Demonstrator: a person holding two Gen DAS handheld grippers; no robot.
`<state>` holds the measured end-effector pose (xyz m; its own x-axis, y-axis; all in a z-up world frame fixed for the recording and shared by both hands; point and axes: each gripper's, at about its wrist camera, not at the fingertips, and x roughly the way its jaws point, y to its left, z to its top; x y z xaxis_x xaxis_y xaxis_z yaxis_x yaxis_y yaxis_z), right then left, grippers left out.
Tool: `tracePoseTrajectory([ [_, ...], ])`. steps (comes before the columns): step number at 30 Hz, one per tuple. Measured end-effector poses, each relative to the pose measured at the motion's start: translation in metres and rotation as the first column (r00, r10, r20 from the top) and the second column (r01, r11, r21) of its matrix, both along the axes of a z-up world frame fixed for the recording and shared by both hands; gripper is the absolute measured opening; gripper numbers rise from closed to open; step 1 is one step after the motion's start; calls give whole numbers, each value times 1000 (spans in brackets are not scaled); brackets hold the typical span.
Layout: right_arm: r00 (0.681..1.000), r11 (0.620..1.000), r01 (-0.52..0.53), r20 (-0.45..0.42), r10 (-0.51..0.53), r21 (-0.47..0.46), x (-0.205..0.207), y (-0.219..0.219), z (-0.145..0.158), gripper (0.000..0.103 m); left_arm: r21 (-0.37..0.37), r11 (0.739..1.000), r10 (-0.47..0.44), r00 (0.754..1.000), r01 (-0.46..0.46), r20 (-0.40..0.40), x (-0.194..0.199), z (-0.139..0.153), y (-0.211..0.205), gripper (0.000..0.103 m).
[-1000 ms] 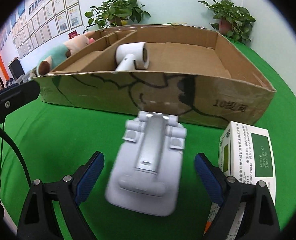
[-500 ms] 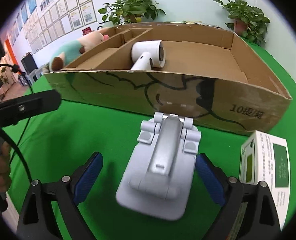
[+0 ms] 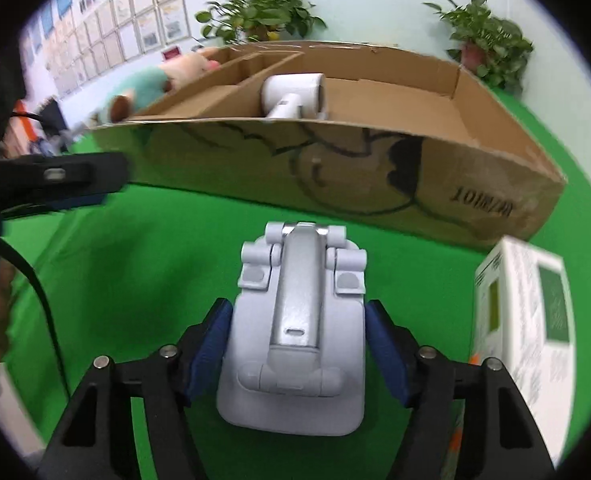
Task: Organize objects
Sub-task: 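Grasp the white phone stand base with the right gripper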
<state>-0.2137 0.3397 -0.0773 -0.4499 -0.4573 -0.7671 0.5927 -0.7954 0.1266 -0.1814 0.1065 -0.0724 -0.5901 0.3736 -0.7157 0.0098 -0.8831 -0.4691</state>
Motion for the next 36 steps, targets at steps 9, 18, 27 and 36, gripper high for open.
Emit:
tracePoseTrajectory([
  [9,991,992,-123,-60,123,5,34,-1,4,86,213,959,-205,976,184,79,-3,-26,35,86],
  [18,993,993,-118,-11,118,19,30,-1,-2,86,302,930,-244,966,208,87,10,-33,49,64],
  [27,997,996,-68,-29,70,56,34,-2,-3,71,308,930,-242,965,203,96,11,-38,53,48],
  [36,994,996,48,96,-41,-68,17,14,2,59,304,935,-222,969,180,111,8,-42,56,44],
])
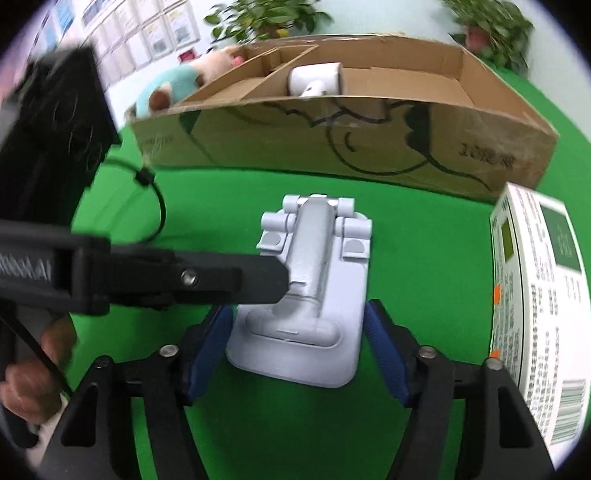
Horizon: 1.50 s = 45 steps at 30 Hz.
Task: Organize objects
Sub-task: 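Grasp the white phone stand base with the right gripper, then lift the phone stand with the right gripper and carry it over the box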
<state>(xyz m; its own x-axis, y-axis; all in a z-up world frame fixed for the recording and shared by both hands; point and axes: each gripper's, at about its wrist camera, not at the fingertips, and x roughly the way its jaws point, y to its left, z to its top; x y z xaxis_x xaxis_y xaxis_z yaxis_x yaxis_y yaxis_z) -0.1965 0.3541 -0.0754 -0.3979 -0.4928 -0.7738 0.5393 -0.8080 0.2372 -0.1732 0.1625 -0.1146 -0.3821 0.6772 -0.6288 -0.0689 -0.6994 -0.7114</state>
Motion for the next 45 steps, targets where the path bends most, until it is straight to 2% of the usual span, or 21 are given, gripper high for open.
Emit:
tracePoseTrajectory([
  [2,999,998,10,41,-8,-54,-6,8,0,59,-7,1000,0,1000,0,4,-1,0,1,42],
  [6,1000,1000,8,22,-8,-9,-3,1,1,59,-30,999,17,1000,-17,12,-1,1,-4,31],
  [9,1000,1000,3,-2,-3,19,-2,-6,2,64,-32,999,18,1000,-18,16,-2,0,-6,30],
  [11,1000,999,-14,-22,15,39,2,-13,0,74,-31,999,15,1000,-14,21,-5,0,-7,30],
  [14,998,996,-29,-58,34,80,7,-22,-2,83,-25,1000,14,1000,-13,27,-7,0,-8,30],
  [17,994,991,-33,-102,47,133,12,-28,-5,83,-22,1000,12,1000,-11,29,-3,0,-10,30],
  [19,988,981,-35,-138,62,190,15,-34,-8,80,-26,1000,9,1000,-9,27,-1,0,-12,30],
  [21,987,979,-26,-152,58,201,20,-30,-8,78,-31,1000,7,1000,-6,27,-1,0,-11,30],
  [22,986,978,-12,-162,46,207,20,-29,-7,72,-31,1000,7,1000,-6,28,0,0,-12,30],
  [28,989,983,2,-148,26,184,15,-27,-6,70,-41,999,0,999,2,38,4,5,-20,30],
  [33,998,998,27,-65,-24,55,3,-16,-3,70,-18,1000,23,999,-22,31,-1,2,-15,35],
  [38,999,999,35,-37,-35,18,6,-13,-1,70,-27,1000,15,1000,-14,13,4,5,-10,34],
  [41,998,999,48,-30,-48,7,6,-11,0,70,-13,1000,20,1000,-20,11,6,5,-10,33],
  [45,998,998,57,-20,-57,-21,6,-8,3,70,-34,999,18,1000,-18,-11,9,18,-8,27],
])
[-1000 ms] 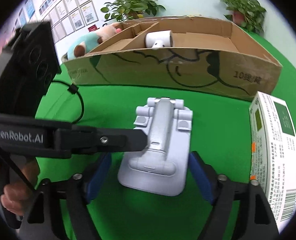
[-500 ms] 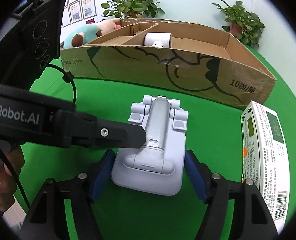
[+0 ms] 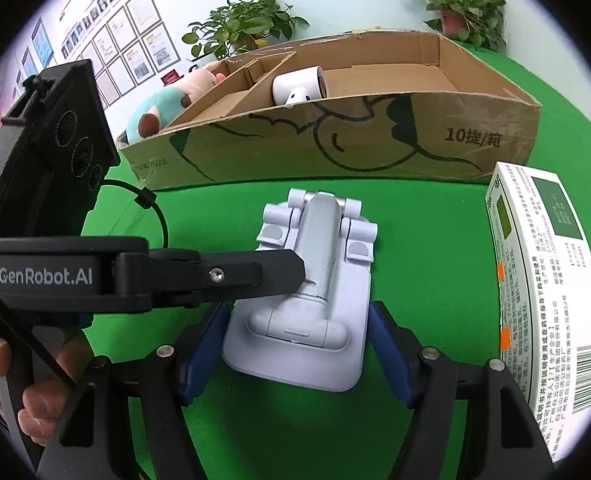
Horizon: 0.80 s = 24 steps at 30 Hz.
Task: Organize objects
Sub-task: 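Lift the phone stand with the right gripper and carry it over the box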
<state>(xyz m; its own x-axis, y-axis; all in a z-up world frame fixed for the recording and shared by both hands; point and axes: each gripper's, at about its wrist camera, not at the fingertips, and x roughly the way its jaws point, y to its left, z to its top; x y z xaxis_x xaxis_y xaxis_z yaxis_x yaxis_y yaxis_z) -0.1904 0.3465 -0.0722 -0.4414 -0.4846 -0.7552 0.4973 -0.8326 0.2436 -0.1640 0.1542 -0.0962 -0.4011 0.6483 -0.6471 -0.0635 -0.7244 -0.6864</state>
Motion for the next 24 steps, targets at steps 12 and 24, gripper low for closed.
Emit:
tracePoseTrajectory([
  [12,995,998,-3,-104,-3,-56,5,0,41,68,-13,999,31,992,-33,-123,14,57,-7,14],
  [24,976,998,-4,-216,-11,-69,-11,-3,80,67,9,1000,25,976,-24,-214,-1,111,-7,12],
])
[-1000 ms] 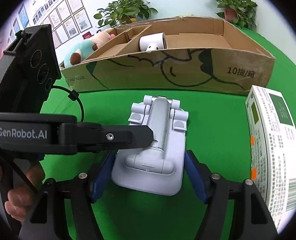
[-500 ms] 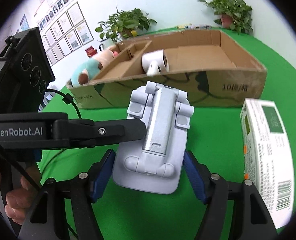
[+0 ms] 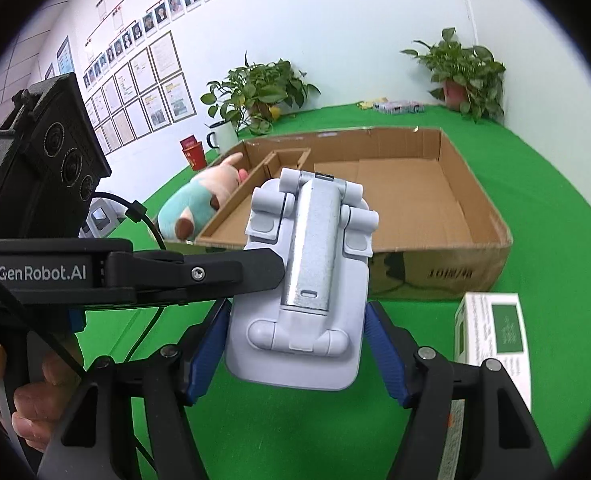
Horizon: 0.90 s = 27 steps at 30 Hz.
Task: Organize objects
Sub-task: 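Lift the phone stand with the right gripper and carry it over the box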
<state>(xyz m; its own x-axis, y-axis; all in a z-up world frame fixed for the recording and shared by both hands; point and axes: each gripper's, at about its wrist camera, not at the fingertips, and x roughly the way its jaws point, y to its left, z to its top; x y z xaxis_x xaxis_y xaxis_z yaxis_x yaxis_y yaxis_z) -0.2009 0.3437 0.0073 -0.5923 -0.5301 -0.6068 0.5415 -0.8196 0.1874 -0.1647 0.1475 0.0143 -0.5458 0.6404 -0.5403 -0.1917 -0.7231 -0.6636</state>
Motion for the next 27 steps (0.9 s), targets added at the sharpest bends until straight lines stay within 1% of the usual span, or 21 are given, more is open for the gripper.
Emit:
tracePoseTrajectory([
  [12,999,1000,-16,-41,15,-17,-22,-7,19,67,-37,999,6,999,-7,-40,-24,29,-1,12],
  [23,998,998,-32,-48,30,-53,-62,-13,36,66,-111,993,26,997,-35,-78,-68,60,8,12],
  [27,999,997,-44,-33,42,-59,-78,-17,37,66,-130,991,35,997,-44,-68,-87,65,9,12],
])
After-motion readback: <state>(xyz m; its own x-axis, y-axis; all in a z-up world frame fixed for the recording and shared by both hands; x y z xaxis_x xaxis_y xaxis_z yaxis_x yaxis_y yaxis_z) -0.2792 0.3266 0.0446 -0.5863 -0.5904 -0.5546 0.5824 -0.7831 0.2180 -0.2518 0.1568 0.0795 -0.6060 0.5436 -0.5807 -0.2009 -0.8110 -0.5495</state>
